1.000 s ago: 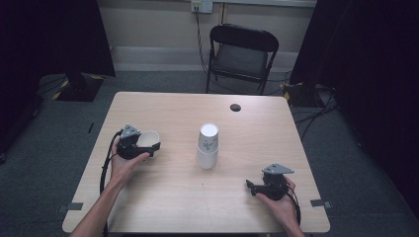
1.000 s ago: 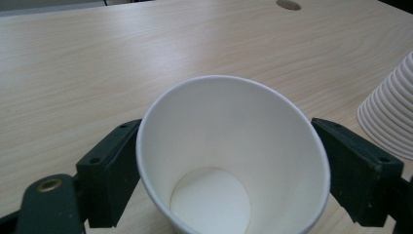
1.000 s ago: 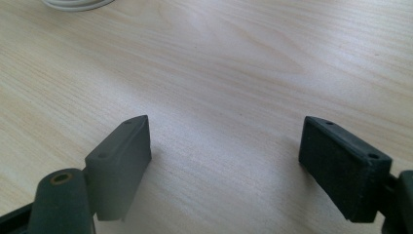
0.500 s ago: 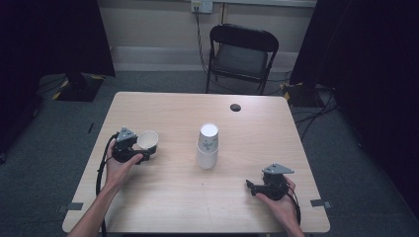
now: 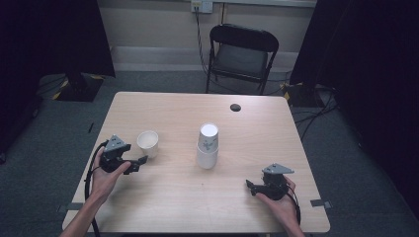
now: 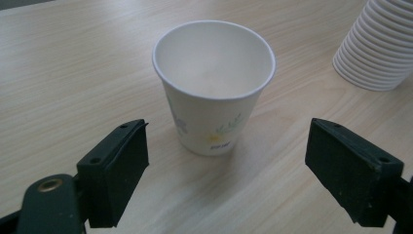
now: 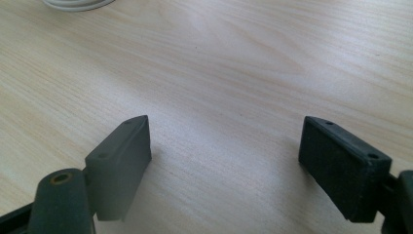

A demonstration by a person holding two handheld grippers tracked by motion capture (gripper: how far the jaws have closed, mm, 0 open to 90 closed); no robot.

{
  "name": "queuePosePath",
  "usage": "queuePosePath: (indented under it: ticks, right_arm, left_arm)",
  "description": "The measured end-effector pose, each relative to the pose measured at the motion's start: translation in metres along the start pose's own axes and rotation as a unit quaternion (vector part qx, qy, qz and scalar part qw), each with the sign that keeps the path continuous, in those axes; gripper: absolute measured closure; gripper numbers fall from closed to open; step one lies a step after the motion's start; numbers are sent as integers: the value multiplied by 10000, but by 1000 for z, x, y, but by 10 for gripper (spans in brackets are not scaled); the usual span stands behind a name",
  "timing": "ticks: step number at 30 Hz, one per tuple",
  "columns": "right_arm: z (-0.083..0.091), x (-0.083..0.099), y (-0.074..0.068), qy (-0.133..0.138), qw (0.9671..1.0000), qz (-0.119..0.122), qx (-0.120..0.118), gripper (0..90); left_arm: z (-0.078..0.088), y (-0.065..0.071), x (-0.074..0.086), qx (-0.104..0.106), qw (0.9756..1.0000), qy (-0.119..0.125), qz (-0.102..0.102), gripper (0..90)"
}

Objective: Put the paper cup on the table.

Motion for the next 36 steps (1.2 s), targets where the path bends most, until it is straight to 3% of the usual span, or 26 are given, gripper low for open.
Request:
queuePosePath:
  ticks: [8,10,13,15,16,19,20,25,27,28,29,31,32,33,34,36]
  right_arm:
    - [-1,-1,0,-6,10000,3,-16,191]
    - [-1,-1,0,-7,10000,2,-17,191]
    - [-1,-1,0,-7,10000,2,-14,191]
    - [-1,-1,0,-6,10000,3,-14,191]
    - [-1,-1,0,-5,10000,2,-14,191]
    - [-1,-1,0,-7,10000,0,-15,191]
    - [-1,-1,0,-6,10000,2,-15,191]
    - [-1,-1,0,-7,10000,1,-15,191]
    - [-1,-1,0,-8,10000,1,-15,191]
    - [-1,-1,0,-7,10000,2,-15,191]
    - [-1,-1,0,-8,10000,1,-15,191]
    - [-1,-1,0,-7,10000,1,-15,191]
    - [-1,-1,0,-7,10000,2,-17,191]
    - [-1,-1,0,-7,10000,2,-17,191]
    - [-1,-1,0,-6,10000,2,-15,190]
    - [-1,-1,0,-8,10000,0,-18,191]
  left_arm:
    - [21,5,17,-80,9995,-320,-21,158]
    - [24,10,22,-45,9990,-445,-27,162]
    - [29,16,29,65,9990,-450,51,166]
    - [30,17,32,112,9989,-456,-15,166]
    - [34,17,40,46,9981,-609,66,166]
    - [39,19,48,31,9978,-655,63,166]
    - [43,20,60,-9,9971,-744,131,166]
    - [49,17,81,-227,9937,-1043,339,166]
    - [49,17,90,-199,9938,-1033,352,166]
    - [49,17,90,-199,9938,-1033,352,166]
    - [49,18,90,-152,9954,-897,288,165]
    - [48,18,91,-140,9955,-894,280,160]
    - [46,15,97,-255,9935,-1059,342,161]
    - [46,15,97,-255,9935,-1059,342,160]
    - [41,12,99,-420,9934,-1023,320,147]
    - [39,12,99,-407,9940,-970,293,135]
Point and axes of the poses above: each handheld gripper's, and its own axes: z roughly backward along the jaws, x roughly out of its underside, y roughly to its right, the point moved 10 cm from there along -z, roughly forward along the jaws, and after that the axes turned 12 degrees about x, right-handed, at the moved point
